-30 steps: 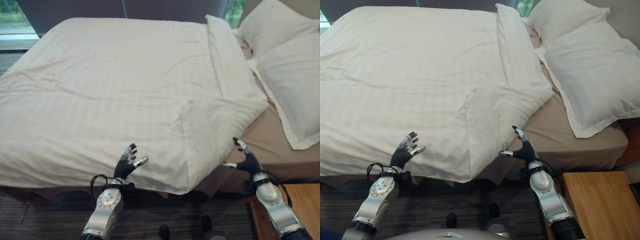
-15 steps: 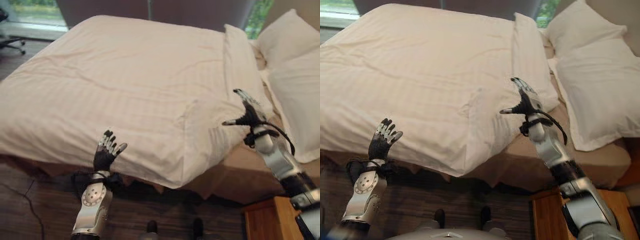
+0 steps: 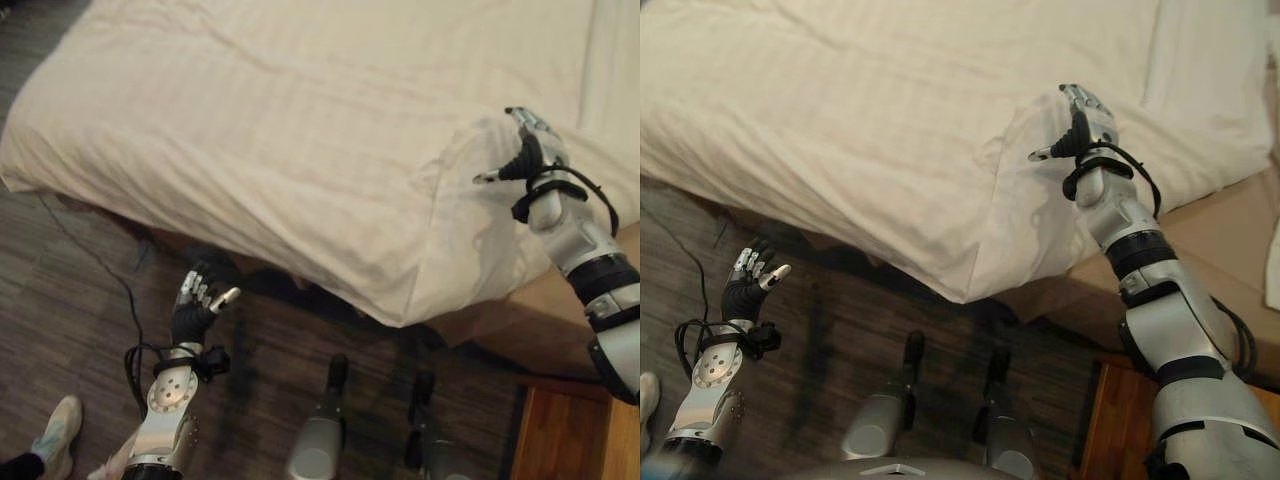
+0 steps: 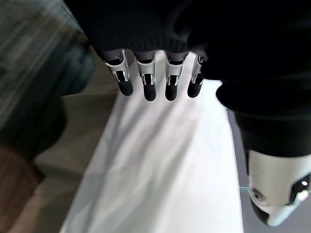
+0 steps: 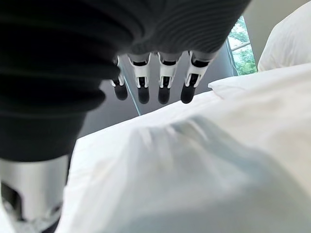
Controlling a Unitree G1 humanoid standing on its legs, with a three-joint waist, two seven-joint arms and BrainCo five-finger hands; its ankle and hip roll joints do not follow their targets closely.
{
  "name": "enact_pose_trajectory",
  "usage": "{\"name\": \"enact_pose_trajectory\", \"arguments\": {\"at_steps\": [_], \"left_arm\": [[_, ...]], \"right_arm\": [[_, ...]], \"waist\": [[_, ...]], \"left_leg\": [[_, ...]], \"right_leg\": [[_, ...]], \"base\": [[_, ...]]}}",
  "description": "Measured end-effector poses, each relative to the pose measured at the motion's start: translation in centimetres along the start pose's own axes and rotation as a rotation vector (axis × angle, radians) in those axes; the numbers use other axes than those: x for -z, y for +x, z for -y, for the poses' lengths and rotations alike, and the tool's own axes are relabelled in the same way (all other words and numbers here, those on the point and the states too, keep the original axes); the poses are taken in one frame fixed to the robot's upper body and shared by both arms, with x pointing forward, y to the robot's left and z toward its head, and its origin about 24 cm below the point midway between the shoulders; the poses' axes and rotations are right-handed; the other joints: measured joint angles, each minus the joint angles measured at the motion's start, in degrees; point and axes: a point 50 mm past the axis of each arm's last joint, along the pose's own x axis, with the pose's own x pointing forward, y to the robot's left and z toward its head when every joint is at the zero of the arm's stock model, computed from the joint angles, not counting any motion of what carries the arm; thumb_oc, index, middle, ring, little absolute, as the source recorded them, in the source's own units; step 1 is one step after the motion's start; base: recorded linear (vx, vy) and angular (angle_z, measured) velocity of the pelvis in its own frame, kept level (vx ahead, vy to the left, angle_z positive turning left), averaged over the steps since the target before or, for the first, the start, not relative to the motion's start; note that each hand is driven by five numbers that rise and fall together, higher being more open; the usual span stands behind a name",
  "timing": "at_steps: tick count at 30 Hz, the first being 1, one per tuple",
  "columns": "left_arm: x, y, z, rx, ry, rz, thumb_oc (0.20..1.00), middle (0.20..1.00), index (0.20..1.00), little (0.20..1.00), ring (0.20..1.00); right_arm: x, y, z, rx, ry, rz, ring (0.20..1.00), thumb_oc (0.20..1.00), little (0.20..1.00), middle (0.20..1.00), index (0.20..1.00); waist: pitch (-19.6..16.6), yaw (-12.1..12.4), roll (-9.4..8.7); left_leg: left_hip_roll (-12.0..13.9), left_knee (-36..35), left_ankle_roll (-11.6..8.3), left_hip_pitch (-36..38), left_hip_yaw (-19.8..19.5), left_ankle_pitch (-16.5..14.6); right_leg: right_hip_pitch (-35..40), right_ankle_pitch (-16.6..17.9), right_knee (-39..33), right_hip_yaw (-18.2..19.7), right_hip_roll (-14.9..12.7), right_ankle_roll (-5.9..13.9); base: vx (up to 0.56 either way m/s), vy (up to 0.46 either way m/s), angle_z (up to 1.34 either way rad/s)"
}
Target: Making the bed.
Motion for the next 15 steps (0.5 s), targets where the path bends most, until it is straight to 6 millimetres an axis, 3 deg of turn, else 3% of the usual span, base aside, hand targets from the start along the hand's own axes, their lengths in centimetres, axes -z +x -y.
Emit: {"name": "enact_pose_trajectory", "arguments": {"at_steps": [1,2,5,10,11,12,14,15], "left_arm": [[-0.1,0.1,0.1,0.004,-0.002,0.01,1.0,1.0,1.0,1.0,1.0],[-0.8,0.7,0.5,0.015,-0.01,0.042,1.0,1.0,1.0,1.0,1.0],[-2.0,1.8,1.2,0.033,-0.026,0.098,1.0,1.0,1.0,1.0,1.0],[-3.5,3.0,2.9,0.078,-0.053,0.164,1.0,1.0,1.0,1.0,1.0],[-3.3,3.0,3.7,0.092,-0.073,0.158,1.0,1.0,1.0,1.0,1.0],[-3.3,2.9,4.1,0.093,-0.092,0.162,1.0,1.0,1.0,1.0,1.0],[-3.0,2.8,4.5,0.099,-0.101,0.148,1.0,1.0,1.0,1.0,1.0],[-3.4,2.2,5.4,0.115,-0.127,0.168,1.0,1.0,1.0,1.0,1.0]], "right_arm": [[0.1,0.4,0.5,0.012,-0.01,-0.007,0.545,0.545,0.545,0.545,0.545],[0.4,1.0,1.5,0.048,0.008,-0.036,0.2,0.2,0.2,0.2,0.2],[0.8,1.4,2.5,0.086,0.04,-0.059,0.2,0.2,0.2,0.2,0.2],[-0.4,1.7,4.5,0.165,0.228,-0.026,0.2,0.2,0.2,0.2,0.2],[-0.9,0.9,4.7,0.165,0.233,0.023,0.2,0.2,0.2,0.2,0.2],[-1.5,-0.5,4.9,0.187,0.272,0.099,0.2,0.2,0.2,0.2,0.2],[-1.6,-2.4,4.0,0.179,0.297,0.15,0.2,0.2,0.2,0.2,0.2],[-0.3,-5.9,4.0,0.217,0.32,0.164,0.2,0.2,0.2,0.2,0.2]], "waist": [[0.2,-0.1,0.27],[0.8,0.0,1.02],[1.5,0.0,2.12],[2.0,-0.7,2.99],[2.2,-2.1,3.13],[2.4,-1.9,3.51],[2.9,-3.4,3.05],[3.0,-4.1,2.86]], "left_leg": [[0.0,0.0,-0.32,-1.1,0.0,0.1],[0.0,0.0,0.03,-3.5,0.0,0.9],[-0.2,0.0,0.11,-5.3,0.0,1.3],[-0.5,0.0,0.13,-5.0,2.0,1.3],[-0.8,0.0,0.19,-3.7,2.4,1.2],[-0.9,0.0,0.23,-2.8,2.9,1.2],[-1.2,0.0,0.31,-0.4,3.8,1.1],[-1.2,0.0,0.69,2.0,4.1,0.5]], "right_leg": [[-1.1,0.3,0.0,-0.2,0.0,-0.04],[-3.4,0.9,0.0,-0.2,0.0,-0.03],[-5.2,1.1,0.0,-0.2,-0.1,-0.07],[-5.4,1.2,0.1,0.9,-0.6,0.0],[-4.3,1.2,0.1,1.5,-0.8,0.05],[-3.3,0.9,0.1,1.5,-1.0,0.32],[-1.2,0.9,0.1,2.3,-1.1,0.42],[1.0,0.6,0.1,2.4,-1.1,0.71]], "base": [[-0.1,-0.008,0.03],[-0.1,0.014,0.01],[-0.06,0.043,0.01],[-0.04,0.114,-0.07],[-0.01,0.186,0.01],[0.01,0.121,-0.02],[0.0,0.08,-0.08],[0.01,0.054,-0.03]]}}
